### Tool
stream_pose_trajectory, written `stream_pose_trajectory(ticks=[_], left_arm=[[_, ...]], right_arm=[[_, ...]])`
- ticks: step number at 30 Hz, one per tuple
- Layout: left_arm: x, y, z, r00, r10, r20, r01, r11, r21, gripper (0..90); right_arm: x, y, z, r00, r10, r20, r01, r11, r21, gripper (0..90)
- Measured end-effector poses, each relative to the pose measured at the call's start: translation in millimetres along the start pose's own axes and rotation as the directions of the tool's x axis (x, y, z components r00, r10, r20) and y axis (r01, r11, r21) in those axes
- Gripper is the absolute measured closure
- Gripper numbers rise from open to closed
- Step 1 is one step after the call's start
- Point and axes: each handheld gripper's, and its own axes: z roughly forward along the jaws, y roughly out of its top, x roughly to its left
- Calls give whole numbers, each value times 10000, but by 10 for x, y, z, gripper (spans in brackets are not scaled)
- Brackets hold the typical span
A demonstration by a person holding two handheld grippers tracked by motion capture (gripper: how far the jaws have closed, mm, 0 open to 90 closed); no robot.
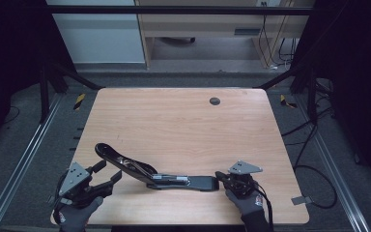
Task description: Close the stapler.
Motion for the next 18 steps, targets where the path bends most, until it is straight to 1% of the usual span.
stream_pose_trajectory(ticks=[5,11,12,13,15,16,18], left_arm=[[23,74,24,10000,-18,-80,16,9999,-160,310],[45,165,79,9999,-36,-141,31,9993,-362,317],[52,181,91,9999,-34,-139,28,9992,-399,320],[57,193,108,9999,-85,-144,78,9990,-446,328],[73,206,134,9998,-134,-145,127,9987,-490,342],[80,208,154,9998,-144,-141,137,9987,-496,368],[86,206,167,9997,-144,-175,135,9987,-494,392]], right_arm=[[32,2,10,9999,-105,-62,105,9999,-14,900],[52,-9,11,9998,-115,-140,115,9999,3,900],[62,-13,9,9999,-49,-151,50,10000,69,900],[61,-17,14,9998,-122,-168,123,9999,32,900],[75,-22,16,9998,-74,-179,76,9999,77,900],[81,-26,18,9997,-91,-222,93,9999,98,900],[86,-28,21,9997,-94,-242,97,9999,110,900]])
